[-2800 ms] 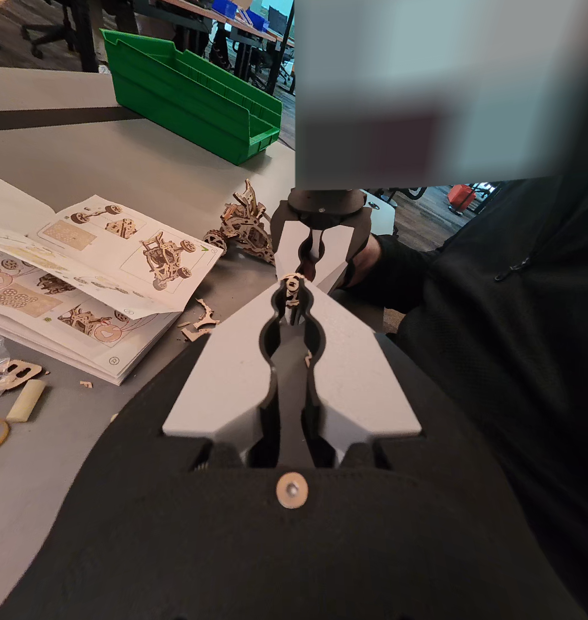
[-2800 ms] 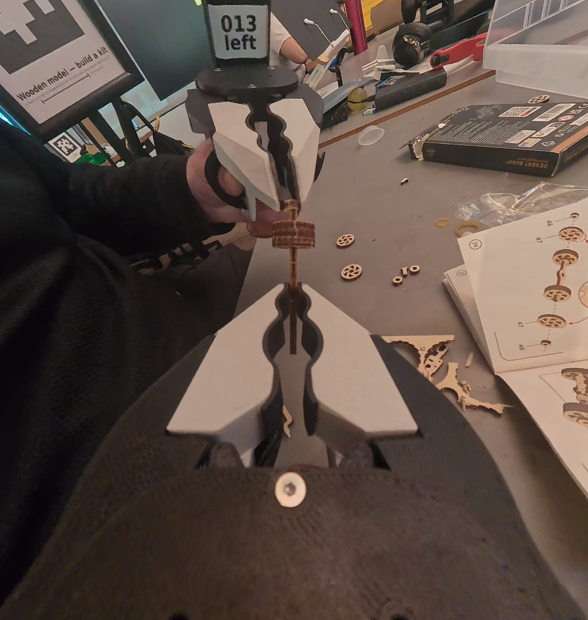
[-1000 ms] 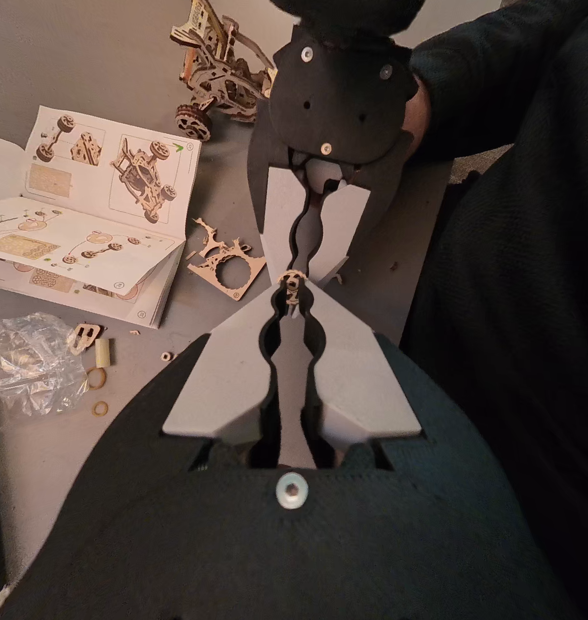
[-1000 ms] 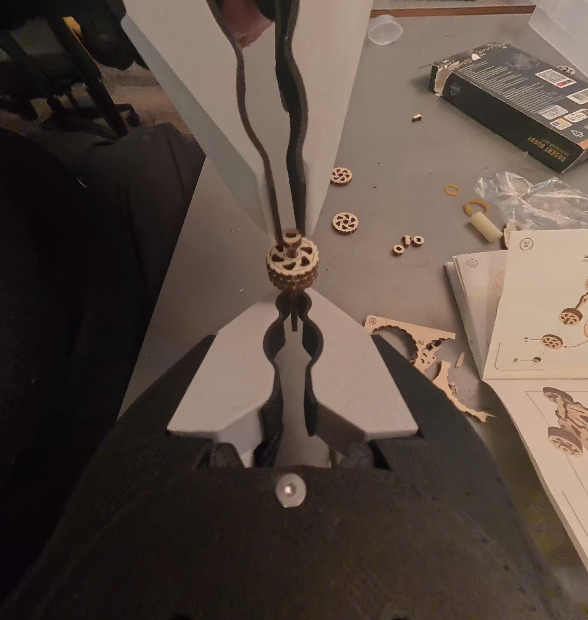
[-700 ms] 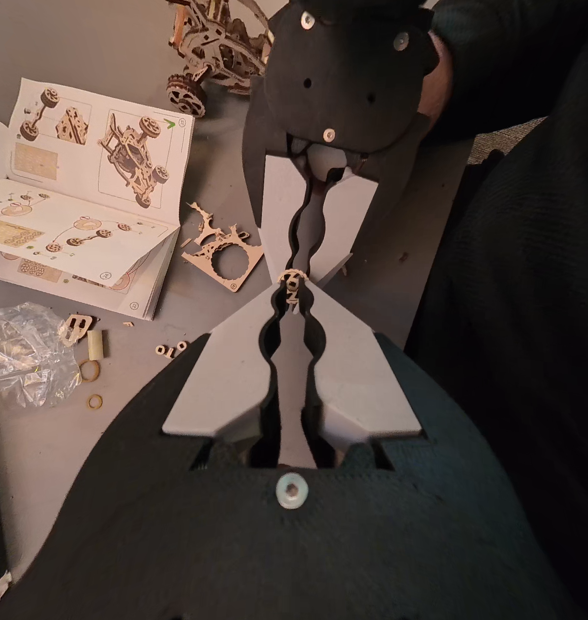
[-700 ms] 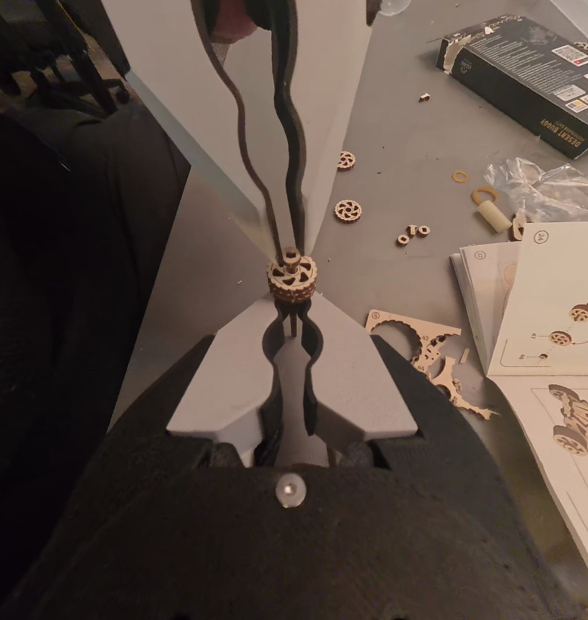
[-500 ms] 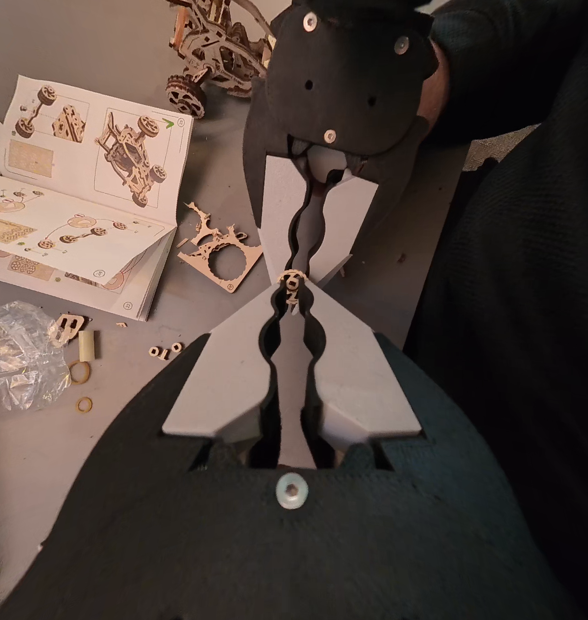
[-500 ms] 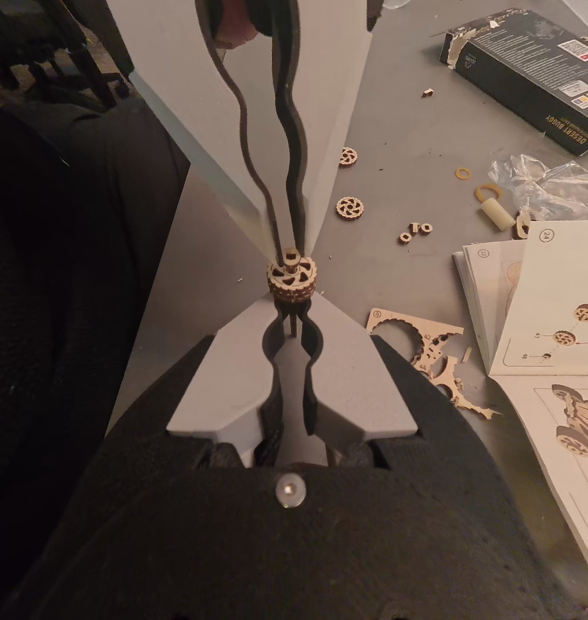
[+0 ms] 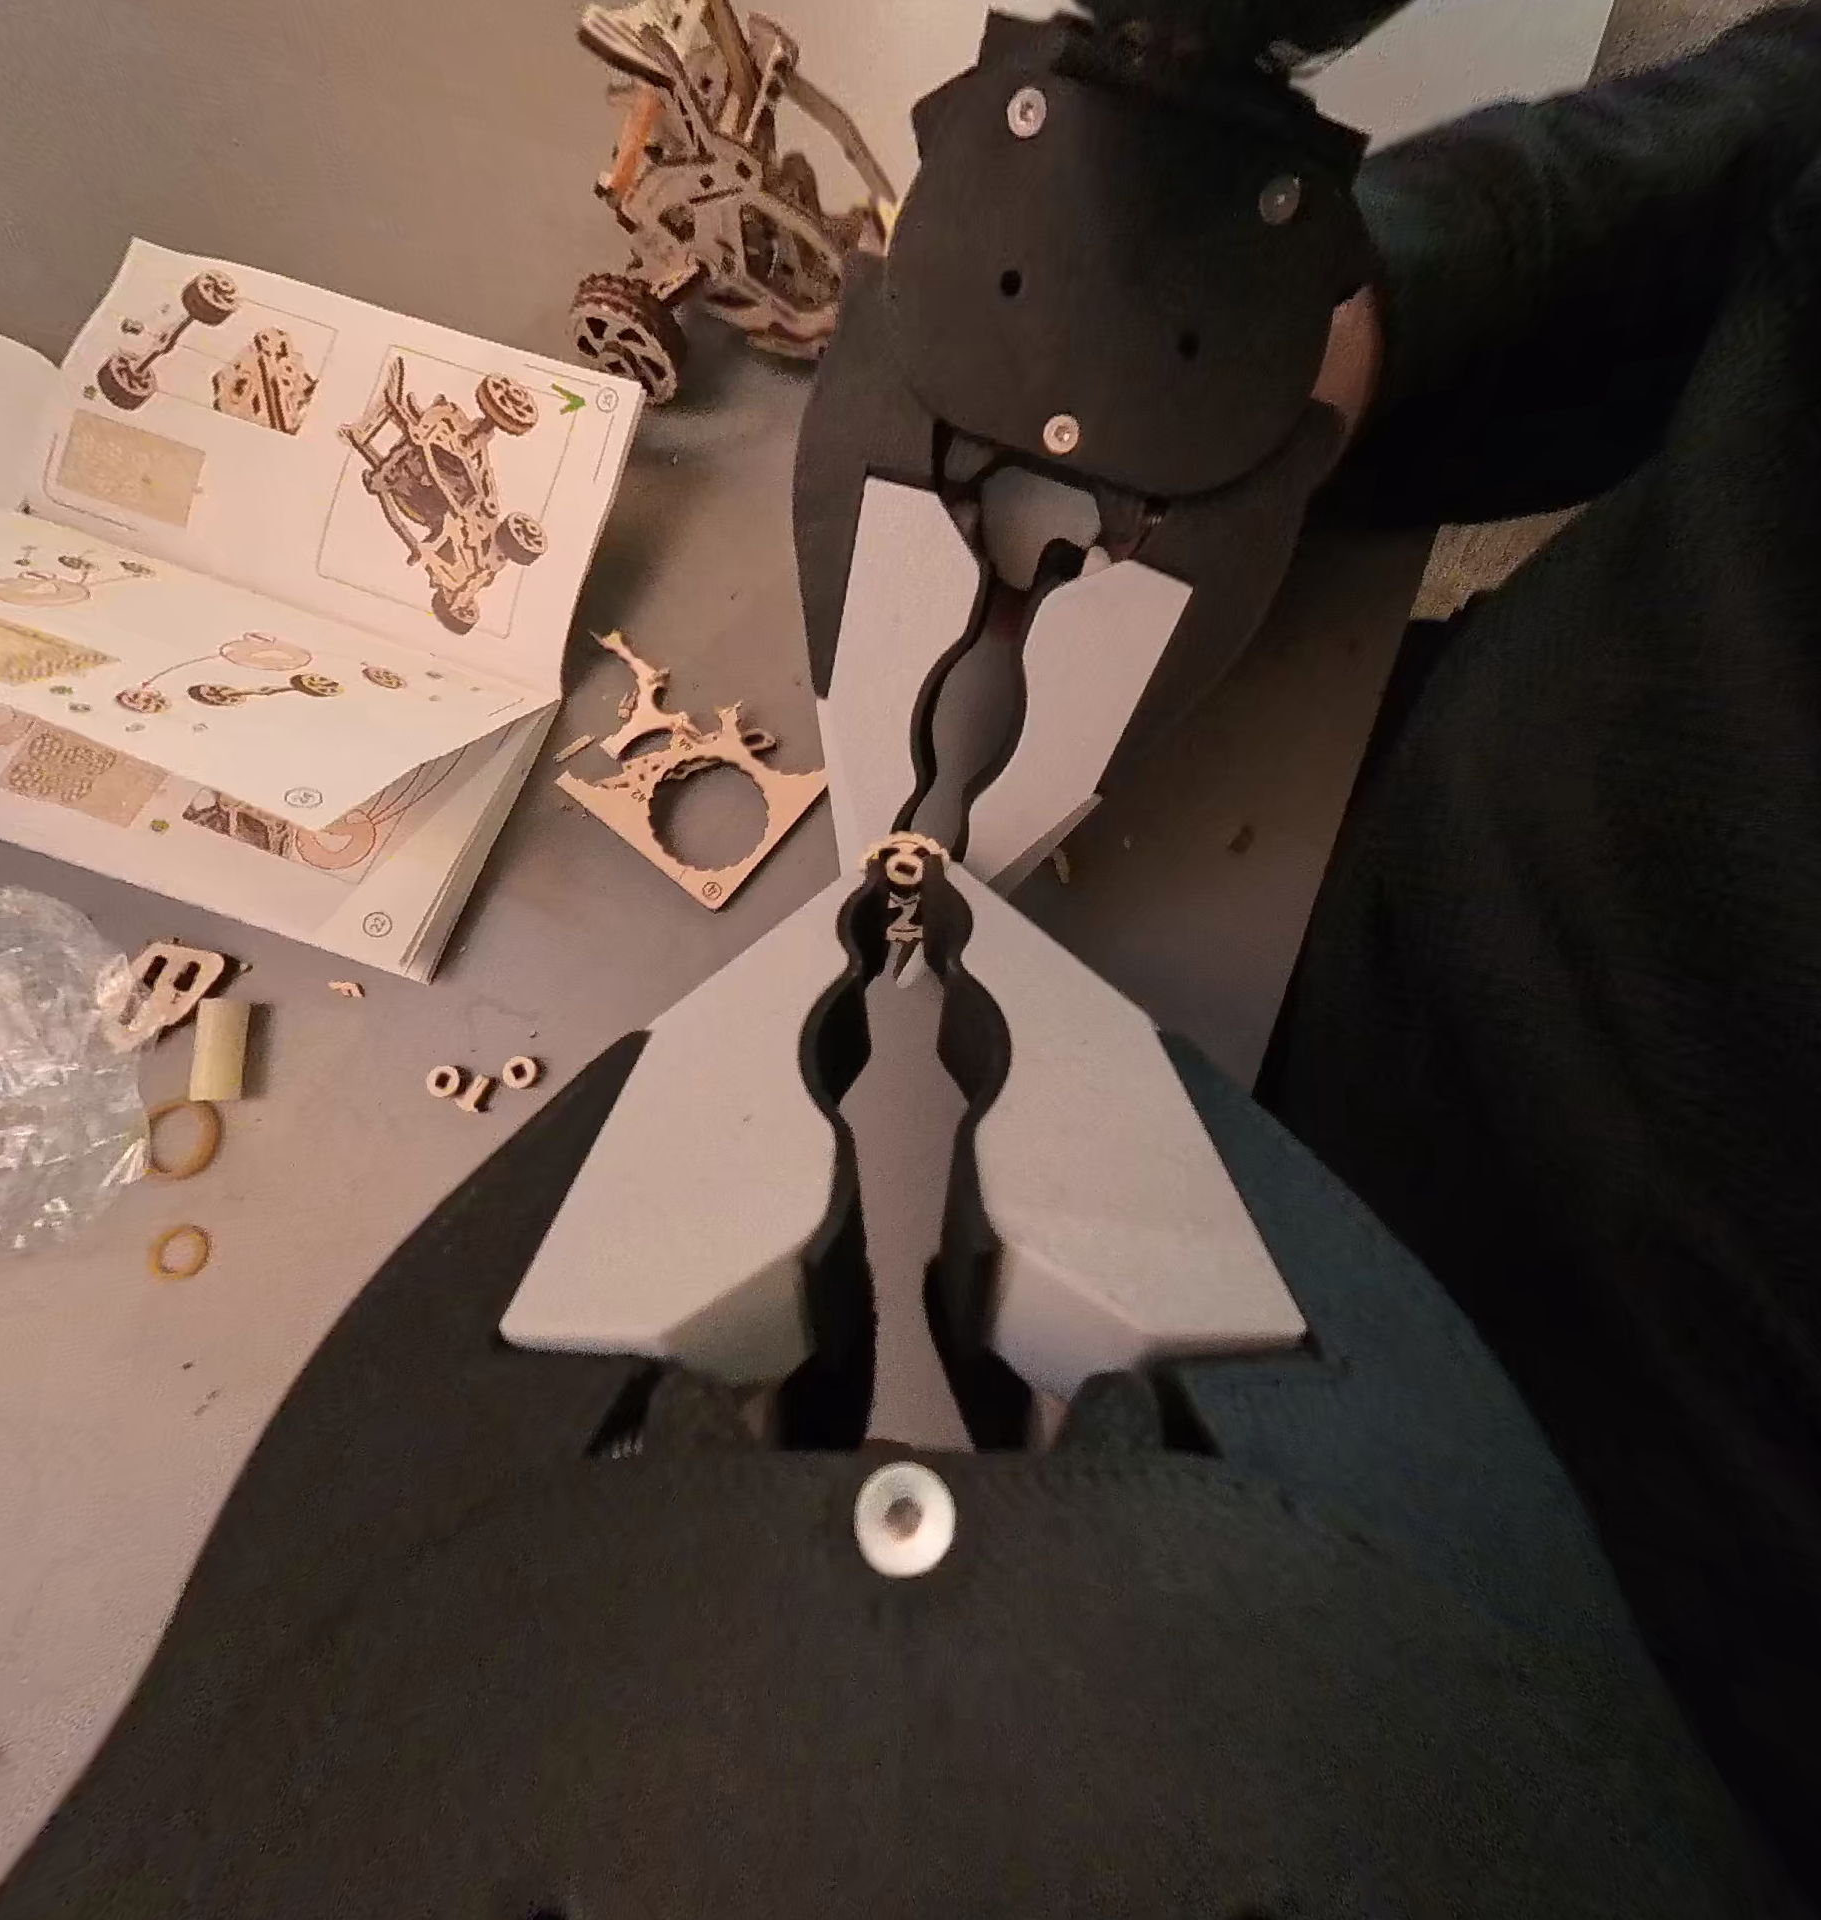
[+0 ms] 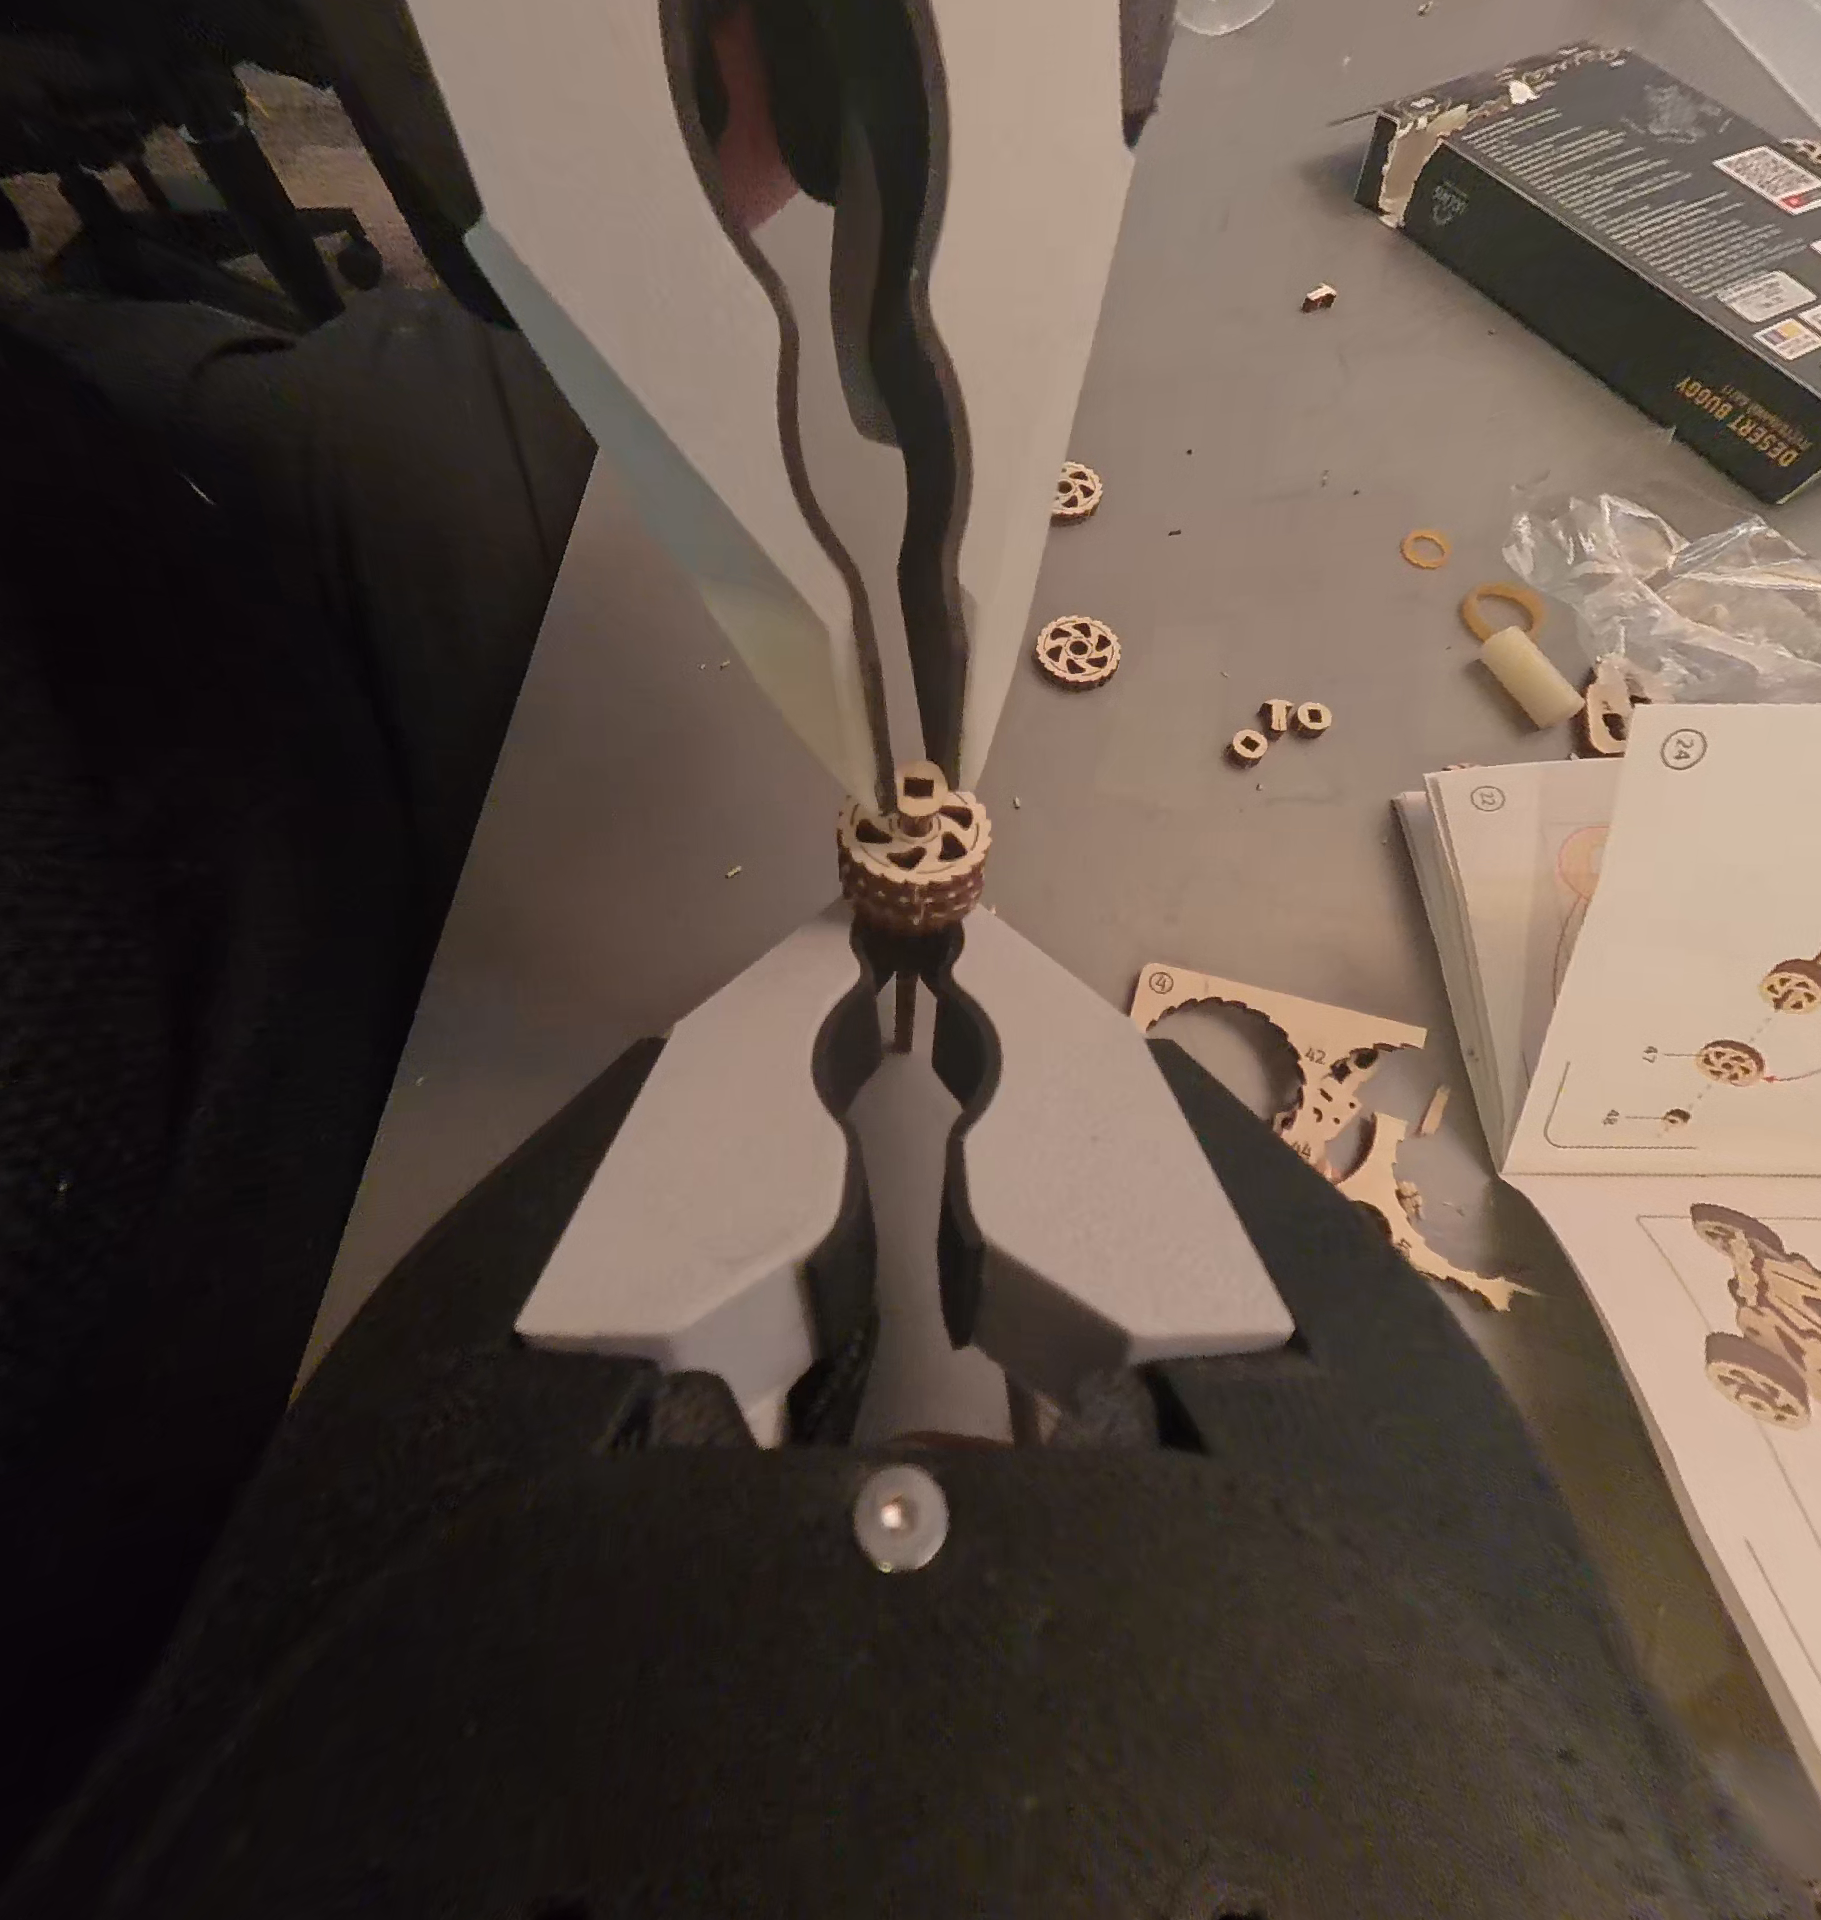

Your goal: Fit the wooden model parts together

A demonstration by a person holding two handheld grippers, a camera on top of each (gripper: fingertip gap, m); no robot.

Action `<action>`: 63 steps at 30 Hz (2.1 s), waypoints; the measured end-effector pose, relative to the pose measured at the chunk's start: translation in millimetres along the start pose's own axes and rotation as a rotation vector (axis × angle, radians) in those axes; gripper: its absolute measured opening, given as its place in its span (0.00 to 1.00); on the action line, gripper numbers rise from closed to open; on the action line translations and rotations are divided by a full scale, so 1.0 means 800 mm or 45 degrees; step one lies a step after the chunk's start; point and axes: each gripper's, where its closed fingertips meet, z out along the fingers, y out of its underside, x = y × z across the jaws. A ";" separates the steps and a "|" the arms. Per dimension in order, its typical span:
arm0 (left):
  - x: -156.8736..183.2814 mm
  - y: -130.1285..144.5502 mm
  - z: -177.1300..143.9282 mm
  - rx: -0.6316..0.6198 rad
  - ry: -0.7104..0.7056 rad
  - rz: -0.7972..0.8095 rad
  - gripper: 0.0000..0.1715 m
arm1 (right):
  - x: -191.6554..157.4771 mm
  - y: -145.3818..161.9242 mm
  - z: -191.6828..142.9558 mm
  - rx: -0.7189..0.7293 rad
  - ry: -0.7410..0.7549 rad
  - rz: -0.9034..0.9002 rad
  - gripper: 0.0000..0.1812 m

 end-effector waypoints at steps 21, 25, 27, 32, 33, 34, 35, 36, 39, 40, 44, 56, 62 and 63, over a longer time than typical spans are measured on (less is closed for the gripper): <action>0.005 -0.008 0.004 0.528 0.135 -0.262 0.03 | -0.001 0.001 -0.003 0.012 -0.021 0.004 0.00; 0.005 -0.007 0.003 0.501 0.111 -0.229 0.03 | -0.002 0.001 -0.003 0.013 -0.038 0.009 0.00; 0.007 -0.008 0.003 0.485 0.094 -0.207 0.02 | -0.003 0.002 -0.004 0.014 -0.044 0.009 0.01; 0.006 -0.009 0.004 0.505 0.086 -0.211 0.02 | -0.003 0.003 -0.006 0.016 -0.063 0.035 0.00; 0.006 -0.009 0.005 0.510 0.082 -0.206 0.03 | -0.003 0.003 -0.006 0.016 -0.060 0.034 0.00; 0.006 -0.009 0.005 0.516 0.080 -0.208 0.02 | -0.003 0.003 -0.006 0.016 -0.064 0.039 0.00; 0.005 -0.010 0.005 0.525 0.076 -0.211 0.03 | -0.002 0.003 -0.007 0.016 -0.064 0.042 0.00; 0.005 -0.009 0.005 0.541 0.071 -0.210 0.03 | -0.002 0.003 -0.007 0.016 -0.061 0.040 0.00; 0.006 -0.008 0.006 0.576 0.047 -0.213 0.03 | -0.002 0.003 -0.006 0.017 -0.060 0.039 0.00; 0.005 -0.007 0.006 0.585 0.046 -0.213 0.03 | -0.002 0.003 -0.006 0.017 -0.059 0.039 0.00; 0.004 -0.008 0.006 0.607 0.024 -0.228 0.03 | -0.002 0.002 -0.007 0.017 -0.056 0.042 0.00; 0.001 -0.011 0.011 0.305 -0.143 -0.072 0.03 | 0.001 0.005 -0.009 0.012 -0.048 0.051 0.00; 0.001 -0.008 0.011 0.112 -0.191 -0.001 0.03 | 0.001 0.006 -0.010 0.003 -0.034 0.035 0.00; 0.001 -0.008 0.011 0.085 -0.190 -0.001 0.03 | 0.001 0.006 -0.010 0.003 -0.036 0.035 0.00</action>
